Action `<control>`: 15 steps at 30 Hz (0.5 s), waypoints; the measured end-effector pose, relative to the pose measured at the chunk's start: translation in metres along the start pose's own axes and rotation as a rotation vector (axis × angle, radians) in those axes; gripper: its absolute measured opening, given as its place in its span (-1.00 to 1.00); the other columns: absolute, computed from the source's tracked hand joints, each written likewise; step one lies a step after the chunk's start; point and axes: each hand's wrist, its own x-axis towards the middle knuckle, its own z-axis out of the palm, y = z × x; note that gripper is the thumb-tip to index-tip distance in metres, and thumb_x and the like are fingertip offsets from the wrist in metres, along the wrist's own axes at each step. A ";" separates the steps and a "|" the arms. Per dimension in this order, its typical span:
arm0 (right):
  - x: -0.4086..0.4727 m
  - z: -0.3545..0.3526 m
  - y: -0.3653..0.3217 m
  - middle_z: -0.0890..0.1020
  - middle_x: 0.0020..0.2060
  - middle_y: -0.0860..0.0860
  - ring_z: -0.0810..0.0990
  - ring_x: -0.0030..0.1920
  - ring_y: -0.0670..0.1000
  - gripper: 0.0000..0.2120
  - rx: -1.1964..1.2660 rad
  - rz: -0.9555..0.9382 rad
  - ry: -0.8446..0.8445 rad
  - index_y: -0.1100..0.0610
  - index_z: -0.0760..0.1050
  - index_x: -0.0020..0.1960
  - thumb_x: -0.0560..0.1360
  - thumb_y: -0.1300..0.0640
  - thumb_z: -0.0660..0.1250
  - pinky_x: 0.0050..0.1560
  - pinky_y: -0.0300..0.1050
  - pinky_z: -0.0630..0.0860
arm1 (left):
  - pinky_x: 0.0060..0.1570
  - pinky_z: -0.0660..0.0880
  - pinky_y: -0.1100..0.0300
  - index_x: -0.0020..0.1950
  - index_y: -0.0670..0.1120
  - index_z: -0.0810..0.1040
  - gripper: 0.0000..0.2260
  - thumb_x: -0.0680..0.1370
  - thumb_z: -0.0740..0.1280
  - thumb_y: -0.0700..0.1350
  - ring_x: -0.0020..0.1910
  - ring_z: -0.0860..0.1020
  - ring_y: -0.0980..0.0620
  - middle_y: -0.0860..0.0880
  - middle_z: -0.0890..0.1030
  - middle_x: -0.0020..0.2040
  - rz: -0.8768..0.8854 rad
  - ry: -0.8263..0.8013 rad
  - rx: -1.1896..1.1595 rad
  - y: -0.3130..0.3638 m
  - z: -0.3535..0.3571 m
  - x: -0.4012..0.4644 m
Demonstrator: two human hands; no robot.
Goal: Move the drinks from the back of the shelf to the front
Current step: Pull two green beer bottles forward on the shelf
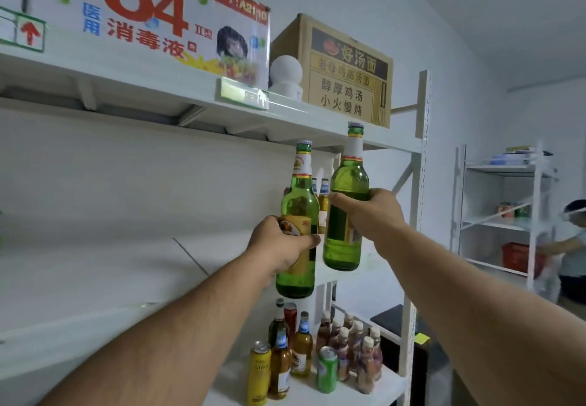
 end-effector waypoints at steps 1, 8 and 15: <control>0.008 -0.003 0.006 0.68 -0.20 0.02 0.67 -0.17 0.03 -0.71 0.009 0.004 -0.004 0.00 0.53 -0.18 0.36 -0.15 0.56 -0.08 0.01 0.65 | 0.19 0.62 -0.08 0.23 -0.03 0.56 -0.48 0.37 0.65 0.08 0.12 0.64 -0.09 -0.02 0.67 0.12 -0.005 0.002 -0.001 0.001 0.007 0.004; 0.065 -0.007 0.045 0.67 -0.18 0.00 0.65 -0.17 0.00 -0.72 0.053 0.001 -0.029 -0.03 0.50 -0.16 0.38 -0.13 0.54 -0.09 0.01 0.64 | 0.06 0.56 0.06 0.20 -0.03 0.55 -0.55 0.41 0.64 0.01 0.09 0.62 -0.06 -0.02 0.67 0.11 0.004 0.006 0.002 0.007 0.046 0.044; 0.124 0.011 0.078 0.69 -0.16 0.01 0.68 -0.14 0.04 -0.66 0.100 -0.018 -0.040 0.05 0.58 -0.02 0.36 -0.12 0.56 -0.06 0.03 0.66 | 0.11 0.56 0.02 0.24 -0.02 0.54 -0.50 0.40 0.64 0.03 0.15 0.60 -0.08 -0.01 0.65 0.13 0.015 0.028 0.025 -0.003 0.067 0.105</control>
